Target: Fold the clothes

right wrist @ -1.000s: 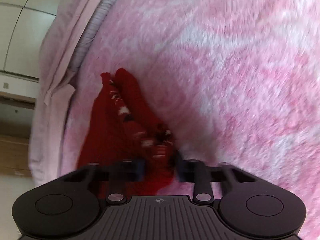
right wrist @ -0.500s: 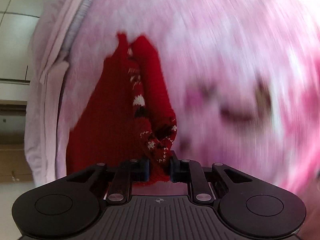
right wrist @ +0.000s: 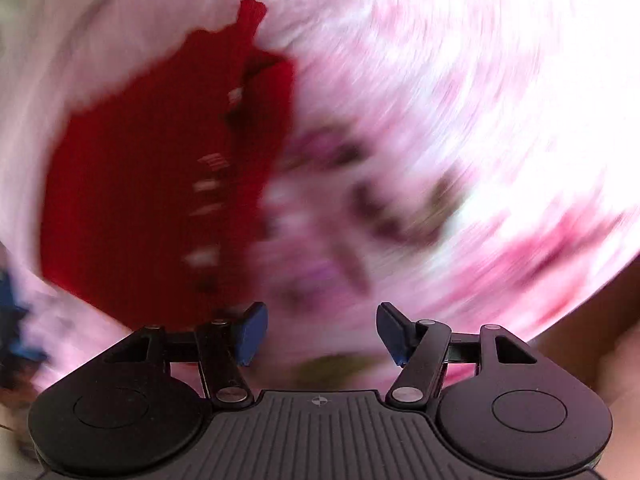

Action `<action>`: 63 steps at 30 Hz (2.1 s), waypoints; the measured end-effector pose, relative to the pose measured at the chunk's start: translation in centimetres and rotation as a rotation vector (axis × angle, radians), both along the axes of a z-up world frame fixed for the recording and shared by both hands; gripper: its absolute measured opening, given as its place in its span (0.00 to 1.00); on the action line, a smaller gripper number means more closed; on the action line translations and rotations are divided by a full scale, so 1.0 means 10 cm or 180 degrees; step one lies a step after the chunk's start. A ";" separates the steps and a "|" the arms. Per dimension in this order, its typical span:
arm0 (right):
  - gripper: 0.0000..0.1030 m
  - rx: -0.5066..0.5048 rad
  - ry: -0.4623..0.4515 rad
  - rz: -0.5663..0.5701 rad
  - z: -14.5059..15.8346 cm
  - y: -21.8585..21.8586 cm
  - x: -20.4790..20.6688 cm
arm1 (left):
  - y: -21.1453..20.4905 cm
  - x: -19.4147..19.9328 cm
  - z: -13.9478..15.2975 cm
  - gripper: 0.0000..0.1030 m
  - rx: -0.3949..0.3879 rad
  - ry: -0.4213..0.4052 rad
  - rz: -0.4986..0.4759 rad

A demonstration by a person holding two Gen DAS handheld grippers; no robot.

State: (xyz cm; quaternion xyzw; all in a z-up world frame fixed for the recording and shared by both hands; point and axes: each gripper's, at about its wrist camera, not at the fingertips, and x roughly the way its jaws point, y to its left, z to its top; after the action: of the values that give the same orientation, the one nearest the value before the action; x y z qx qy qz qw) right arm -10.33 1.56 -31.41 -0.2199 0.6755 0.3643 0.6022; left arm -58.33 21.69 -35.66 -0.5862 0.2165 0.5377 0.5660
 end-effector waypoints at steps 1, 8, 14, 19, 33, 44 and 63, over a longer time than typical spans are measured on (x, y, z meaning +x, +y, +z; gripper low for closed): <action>0.62 0.0020 -0.0209 0.0343 0.07 0.10 0.04 | -0.16 0.09 0.07 0.43 -0.0057 0.0068 0.0027; 0.62 0.0813 -0.0509 0.2138 0.58 0.90 0.05 | -1.06 1.01 0.82 0.43 -0.0059 0.0472 0.0184; 0.62 0.1318 -0.0149 0.3209 1.02 1.04 0.22 | -1.89 2.07 1.50 0.43 -0.0159 0.0726 0.0839; 0.62 0.1409 -0.0080 0.3462 1.34 0.81 0.54 | -2.35 2.94 1.95 0.44 -0.0138 0.0896 0.0781; 0.62 0.1494 0.0137 0.3890 1.90 0.23 0.95 | -2.77 3.91 2.41 0.46 -0.0038 0.1575 0.0787; 0.62 0.1489 0.0069 0.4147 1.93 0.12 1.09 | -2.91 4.17 2.58 0.47 0.0098 0.1753 0.0789; 0.62 0.1263 0.0378 0.4012 1.65 0.22 1.22 | -3.18 3.99 2.27 0.56 0.0055 0.1442 0.0950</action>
State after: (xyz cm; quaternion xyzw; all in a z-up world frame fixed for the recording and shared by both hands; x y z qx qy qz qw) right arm 1.87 3.77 -14.95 -0.4375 0.3697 0.7758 0.2647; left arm -18.44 -10.14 -12.94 -0.4716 0.2442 0.7344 0.4227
